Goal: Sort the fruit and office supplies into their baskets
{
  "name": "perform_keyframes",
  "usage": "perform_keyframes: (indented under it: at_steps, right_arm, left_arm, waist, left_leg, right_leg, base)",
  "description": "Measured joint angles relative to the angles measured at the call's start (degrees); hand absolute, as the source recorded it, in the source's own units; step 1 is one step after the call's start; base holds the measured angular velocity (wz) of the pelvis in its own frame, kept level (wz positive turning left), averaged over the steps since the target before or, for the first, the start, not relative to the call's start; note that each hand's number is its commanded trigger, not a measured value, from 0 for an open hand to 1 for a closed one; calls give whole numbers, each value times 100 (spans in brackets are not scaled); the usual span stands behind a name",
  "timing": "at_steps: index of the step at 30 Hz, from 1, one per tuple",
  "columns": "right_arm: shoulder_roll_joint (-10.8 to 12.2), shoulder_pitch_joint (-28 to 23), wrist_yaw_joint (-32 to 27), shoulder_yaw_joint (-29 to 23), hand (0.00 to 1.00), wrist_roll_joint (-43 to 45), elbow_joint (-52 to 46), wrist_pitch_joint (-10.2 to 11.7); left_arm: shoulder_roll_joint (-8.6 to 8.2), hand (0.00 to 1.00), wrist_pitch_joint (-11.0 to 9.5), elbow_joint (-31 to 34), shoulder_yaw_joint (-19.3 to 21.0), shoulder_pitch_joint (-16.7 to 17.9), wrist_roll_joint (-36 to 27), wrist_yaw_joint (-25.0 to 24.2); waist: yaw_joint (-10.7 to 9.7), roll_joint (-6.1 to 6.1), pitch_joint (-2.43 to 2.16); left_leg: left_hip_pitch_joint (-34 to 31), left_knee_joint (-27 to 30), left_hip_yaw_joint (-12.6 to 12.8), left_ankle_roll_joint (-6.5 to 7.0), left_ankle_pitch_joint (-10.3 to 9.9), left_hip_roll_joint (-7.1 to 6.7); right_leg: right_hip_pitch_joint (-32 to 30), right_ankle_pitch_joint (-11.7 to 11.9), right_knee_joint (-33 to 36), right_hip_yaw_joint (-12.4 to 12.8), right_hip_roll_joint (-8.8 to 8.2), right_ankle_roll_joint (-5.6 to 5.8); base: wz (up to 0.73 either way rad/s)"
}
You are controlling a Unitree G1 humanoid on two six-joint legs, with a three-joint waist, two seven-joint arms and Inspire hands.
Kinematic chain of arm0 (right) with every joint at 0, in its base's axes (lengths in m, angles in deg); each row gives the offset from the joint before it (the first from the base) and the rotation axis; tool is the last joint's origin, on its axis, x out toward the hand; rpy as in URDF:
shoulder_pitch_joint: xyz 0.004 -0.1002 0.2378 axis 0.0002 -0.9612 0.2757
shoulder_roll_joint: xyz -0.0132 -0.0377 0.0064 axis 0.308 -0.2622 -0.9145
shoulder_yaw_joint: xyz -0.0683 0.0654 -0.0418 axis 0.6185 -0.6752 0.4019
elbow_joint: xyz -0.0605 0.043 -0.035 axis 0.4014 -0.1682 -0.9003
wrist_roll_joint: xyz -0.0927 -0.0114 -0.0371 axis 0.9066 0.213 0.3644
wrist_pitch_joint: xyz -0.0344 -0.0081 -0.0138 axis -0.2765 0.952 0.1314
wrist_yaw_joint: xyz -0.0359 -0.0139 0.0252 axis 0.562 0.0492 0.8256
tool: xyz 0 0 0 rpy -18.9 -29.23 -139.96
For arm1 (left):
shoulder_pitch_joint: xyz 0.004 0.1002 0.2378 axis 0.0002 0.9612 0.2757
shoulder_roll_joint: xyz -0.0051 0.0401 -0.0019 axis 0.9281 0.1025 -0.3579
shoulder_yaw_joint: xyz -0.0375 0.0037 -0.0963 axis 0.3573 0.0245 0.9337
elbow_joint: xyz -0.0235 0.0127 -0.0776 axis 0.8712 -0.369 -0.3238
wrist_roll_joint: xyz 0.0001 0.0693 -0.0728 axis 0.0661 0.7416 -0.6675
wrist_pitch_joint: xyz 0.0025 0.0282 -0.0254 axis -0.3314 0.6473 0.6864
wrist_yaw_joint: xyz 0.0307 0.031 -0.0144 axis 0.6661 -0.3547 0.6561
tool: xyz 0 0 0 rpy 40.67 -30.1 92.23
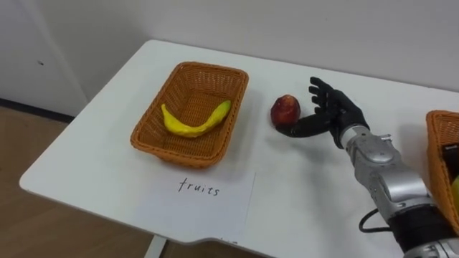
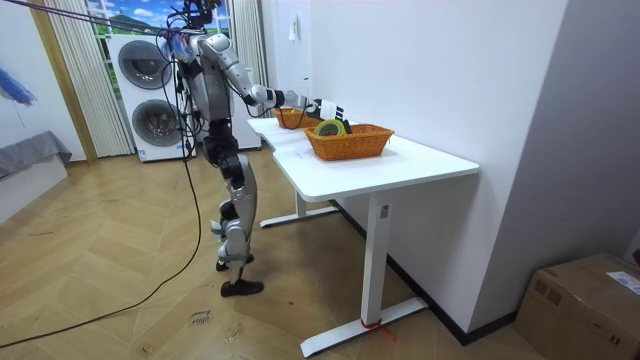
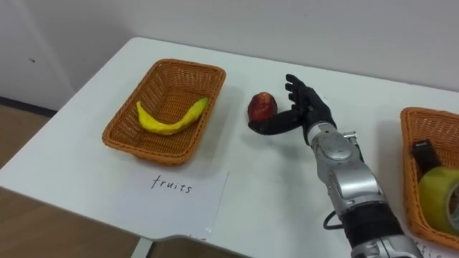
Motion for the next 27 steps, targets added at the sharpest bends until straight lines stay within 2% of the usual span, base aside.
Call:
perform_keyframes:
  at_steps: [15, 19, 27]
  right_arm:
    - [0, 1, -202, -1, 0, 260, 0, 0]
    - [0, 1, -201, -1, 0, 270, 1, 1]
    - [2, 1, -241, 9, 0, 223, 2, 2]
  left_arm:
    - [3, 0, 2, -39, -8, 155, -55, 63]
    - [3, 0, 2, -132, -7, 177, -55, 62]
    - [3, 0, 2, -132, -11, 187, -121, 46]
  waist:
    - [1, 56, 11]
    - [-3, 112, 44]
    - [19, 102, 40]
  left_leg:
    - [15, 16, -26, 8, 5, 2]
    - [89, -12, -26, 8, 4, 0]
    - [110, 8, -41, 9, 6, -27]
  right_leg:
    - [20, -5, 12, -44, -10, 8]
    - [103, -8, 1, -54, -13, 13]
    - [132, -28, -5, -9, 0, 20]
  base:
    - [0]
    - [0]
    - [0]
